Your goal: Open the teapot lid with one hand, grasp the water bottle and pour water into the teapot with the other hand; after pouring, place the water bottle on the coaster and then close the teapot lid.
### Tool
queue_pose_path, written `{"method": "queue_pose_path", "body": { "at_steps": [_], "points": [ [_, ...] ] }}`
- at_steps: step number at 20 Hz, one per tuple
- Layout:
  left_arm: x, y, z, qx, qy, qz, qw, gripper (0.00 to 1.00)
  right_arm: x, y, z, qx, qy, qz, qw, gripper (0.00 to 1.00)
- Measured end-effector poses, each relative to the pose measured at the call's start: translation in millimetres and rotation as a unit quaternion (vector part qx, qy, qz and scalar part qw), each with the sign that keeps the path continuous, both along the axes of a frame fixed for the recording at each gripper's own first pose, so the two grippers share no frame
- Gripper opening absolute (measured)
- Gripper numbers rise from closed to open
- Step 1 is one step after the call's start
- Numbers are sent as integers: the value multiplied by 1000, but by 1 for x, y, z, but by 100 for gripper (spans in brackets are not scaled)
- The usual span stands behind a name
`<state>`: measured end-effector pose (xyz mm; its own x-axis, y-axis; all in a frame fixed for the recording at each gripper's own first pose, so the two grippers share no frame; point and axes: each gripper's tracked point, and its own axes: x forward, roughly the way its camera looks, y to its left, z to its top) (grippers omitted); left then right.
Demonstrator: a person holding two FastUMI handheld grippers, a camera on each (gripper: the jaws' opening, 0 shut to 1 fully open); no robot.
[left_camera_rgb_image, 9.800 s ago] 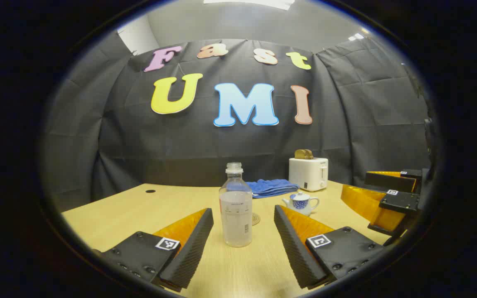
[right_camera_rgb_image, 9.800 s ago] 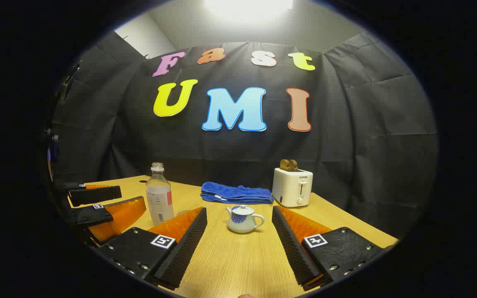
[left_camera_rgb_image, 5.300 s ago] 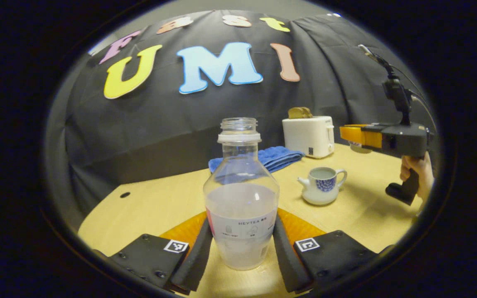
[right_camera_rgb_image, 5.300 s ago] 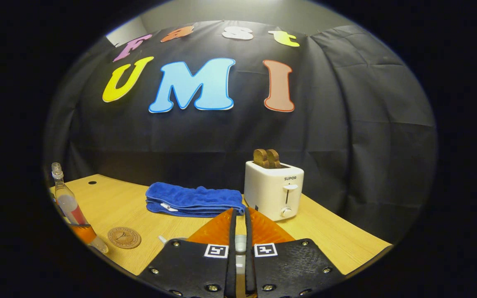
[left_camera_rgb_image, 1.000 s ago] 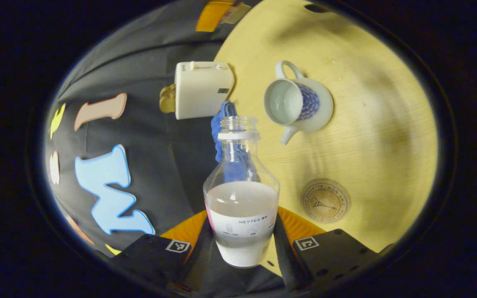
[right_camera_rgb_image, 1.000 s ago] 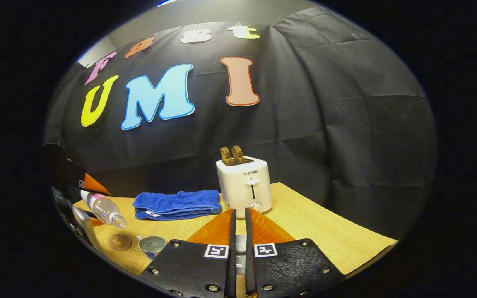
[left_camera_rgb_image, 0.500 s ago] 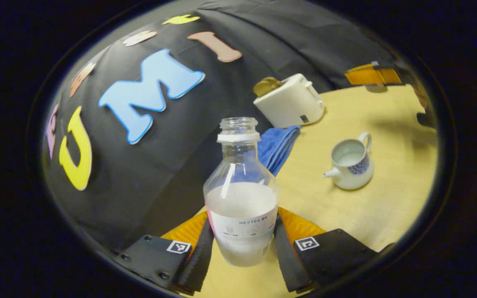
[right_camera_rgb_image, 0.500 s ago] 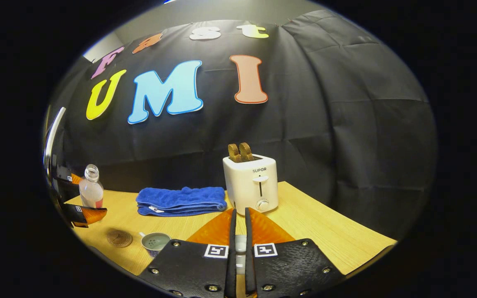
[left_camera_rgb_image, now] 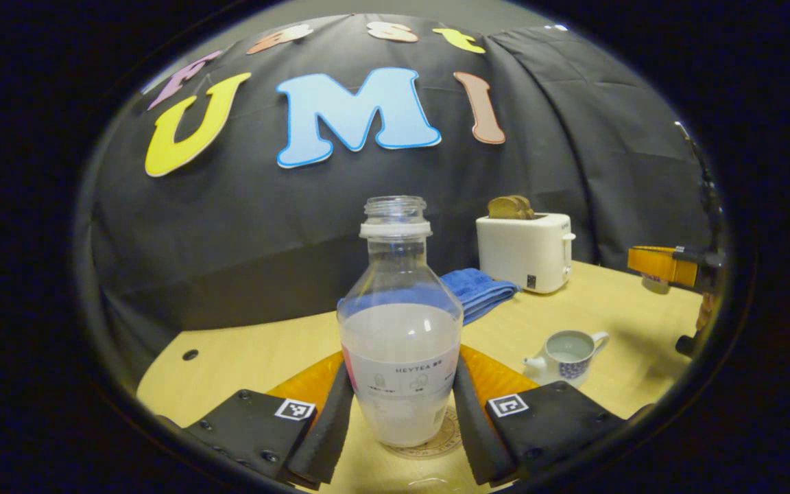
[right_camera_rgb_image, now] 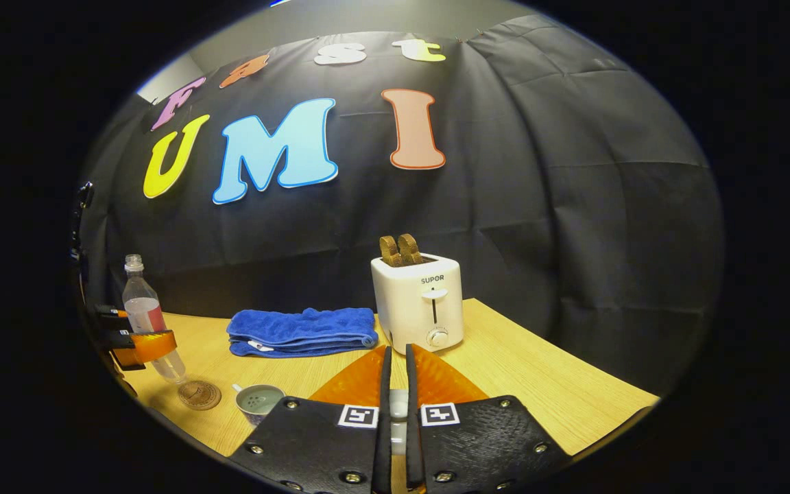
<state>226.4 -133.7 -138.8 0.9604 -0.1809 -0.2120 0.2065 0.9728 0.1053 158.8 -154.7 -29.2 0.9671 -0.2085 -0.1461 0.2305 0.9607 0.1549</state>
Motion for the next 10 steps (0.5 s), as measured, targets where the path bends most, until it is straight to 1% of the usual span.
{"method": "queue_pose_path", "body": {
  "at_steps": [4,7,10],
  "points": [
    [7,2,-24,-18,24,9,1000,83,0,0,0,-2,0,-1,1000,8],
    [7,3,-27,-26,24,11,999,83,1,3,-1,-3,1,2,1000,8],
    [6,2,-29,-45,26,9,999,83,2,5,-2,-4,2,4,1000,8]
  ]
}}
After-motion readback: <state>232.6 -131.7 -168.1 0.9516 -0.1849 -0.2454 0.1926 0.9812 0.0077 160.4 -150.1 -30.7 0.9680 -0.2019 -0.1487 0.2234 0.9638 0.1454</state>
